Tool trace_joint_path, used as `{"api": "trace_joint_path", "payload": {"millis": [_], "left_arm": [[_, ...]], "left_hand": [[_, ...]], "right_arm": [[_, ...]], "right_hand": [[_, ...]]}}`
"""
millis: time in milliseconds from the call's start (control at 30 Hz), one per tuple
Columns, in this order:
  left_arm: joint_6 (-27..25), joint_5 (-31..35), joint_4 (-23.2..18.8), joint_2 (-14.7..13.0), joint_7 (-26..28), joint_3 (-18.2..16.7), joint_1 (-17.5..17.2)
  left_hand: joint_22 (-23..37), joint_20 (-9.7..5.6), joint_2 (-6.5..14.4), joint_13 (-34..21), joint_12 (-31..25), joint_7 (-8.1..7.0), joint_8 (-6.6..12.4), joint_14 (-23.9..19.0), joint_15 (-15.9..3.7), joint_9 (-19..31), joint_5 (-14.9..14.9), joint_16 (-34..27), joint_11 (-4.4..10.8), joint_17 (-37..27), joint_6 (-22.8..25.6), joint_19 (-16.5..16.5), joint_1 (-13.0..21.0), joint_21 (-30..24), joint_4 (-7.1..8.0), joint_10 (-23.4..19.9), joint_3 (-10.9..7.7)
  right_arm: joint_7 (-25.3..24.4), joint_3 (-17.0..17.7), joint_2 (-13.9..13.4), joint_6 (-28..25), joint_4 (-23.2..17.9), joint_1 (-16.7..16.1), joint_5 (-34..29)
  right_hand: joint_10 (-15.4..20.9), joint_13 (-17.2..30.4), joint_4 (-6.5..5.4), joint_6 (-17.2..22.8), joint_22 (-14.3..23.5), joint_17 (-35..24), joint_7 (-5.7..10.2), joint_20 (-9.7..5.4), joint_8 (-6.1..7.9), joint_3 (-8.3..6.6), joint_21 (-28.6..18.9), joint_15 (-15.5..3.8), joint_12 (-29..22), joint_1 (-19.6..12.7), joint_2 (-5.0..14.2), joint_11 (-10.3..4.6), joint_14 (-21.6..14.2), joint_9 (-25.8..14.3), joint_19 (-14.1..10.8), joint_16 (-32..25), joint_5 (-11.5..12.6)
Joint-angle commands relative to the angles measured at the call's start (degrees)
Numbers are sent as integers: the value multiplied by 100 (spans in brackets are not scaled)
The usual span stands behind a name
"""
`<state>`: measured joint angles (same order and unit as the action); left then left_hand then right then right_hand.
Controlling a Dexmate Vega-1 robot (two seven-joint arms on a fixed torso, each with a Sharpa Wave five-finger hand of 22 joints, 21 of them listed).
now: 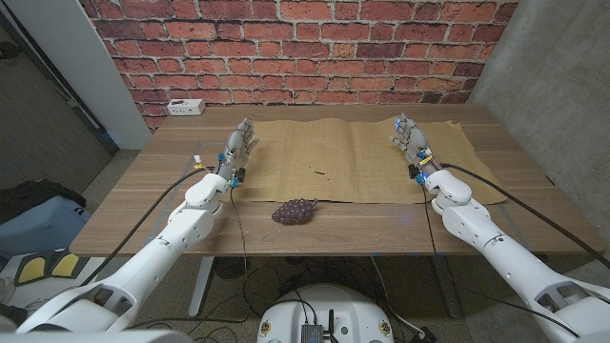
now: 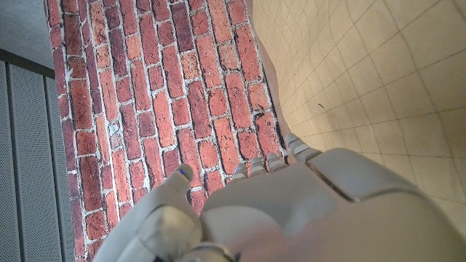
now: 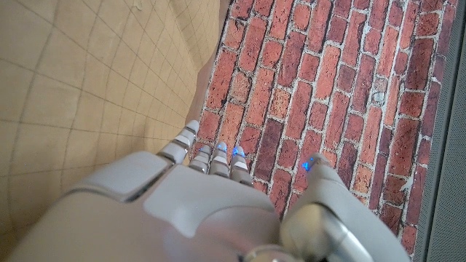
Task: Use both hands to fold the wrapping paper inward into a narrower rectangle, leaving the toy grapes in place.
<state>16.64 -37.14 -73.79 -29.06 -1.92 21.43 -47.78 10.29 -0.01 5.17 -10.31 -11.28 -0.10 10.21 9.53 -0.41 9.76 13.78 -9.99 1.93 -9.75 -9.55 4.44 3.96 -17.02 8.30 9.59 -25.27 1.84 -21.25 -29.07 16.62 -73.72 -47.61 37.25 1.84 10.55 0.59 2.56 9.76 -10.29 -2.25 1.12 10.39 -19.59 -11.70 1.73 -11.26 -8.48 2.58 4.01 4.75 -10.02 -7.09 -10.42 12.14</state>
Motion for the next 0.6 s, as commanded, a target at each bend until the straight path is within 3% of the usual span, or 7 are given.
{"api": "trace_joint_path", "payload": {"millis": [33, 200, 367, 600], "left_arm": [[-25, 190, -24, -30, 143, 64, 8], [-130, 461, -196, -141, 424, 121, -39], [-275, 787, -390, -288, 700, 191, -68], [-442, 1187, -537, -431, 946, 301, -42]], "left_hand": [[8, 3, 294, -9, -23, 3, 26, 532, 7, 13, 36, -36, 10, -13, -599, 45, 3, -9, -6, 700, -47], [9, 121, 288, -9, -24, -15, 26, 515, 12, 13, 37, -39, 8, -11, -592, 70, 7, 17, -9, 689, -50], [9, 144, 257, -8, -54, -50, 63, 450, 49, 14, 34, -55, -35, -7, -472, 32, 18, 28, -28, 592, -47], [6, 193, 189, -8, -111, -153, 119, 294, 97, 16, 17, -74, -30, 3, -207, -23, 79, 61, -105, 371, -50]], "right_arm": [[-54, 18, -17, -52, -29, -26, 4], [-181, 18, -69, -67, -115, -77, -86], [-428, 13, -157, -140, -279, -142, -256], [-841, 10, -305, -324, -563, -263, -526]], "right_hand": [[0, 31, 4, -19, 8, -14, -58, 9, 36, -39, -21, 7, -27, -47, 8, 64, 40, -31, -48, -43, 30], [4, 32, 31, -21, 10, -12, -27, 142, 35, -40, 9, 178, -22, -61, 26, 77, 1, -31, -12, -55, 25], [79, 34, 105, 47, 12, -11, 37, 270, 62, -104, 14, 333, -42, -165, 120, 125, -96, -31, -39, -83, 27], [150, 36, 226, 136, 15, -12, 144, 428, 88, -215, 26, 369, -54, -343, 240, 143, -171, -32, -46, -98, 13]]}}
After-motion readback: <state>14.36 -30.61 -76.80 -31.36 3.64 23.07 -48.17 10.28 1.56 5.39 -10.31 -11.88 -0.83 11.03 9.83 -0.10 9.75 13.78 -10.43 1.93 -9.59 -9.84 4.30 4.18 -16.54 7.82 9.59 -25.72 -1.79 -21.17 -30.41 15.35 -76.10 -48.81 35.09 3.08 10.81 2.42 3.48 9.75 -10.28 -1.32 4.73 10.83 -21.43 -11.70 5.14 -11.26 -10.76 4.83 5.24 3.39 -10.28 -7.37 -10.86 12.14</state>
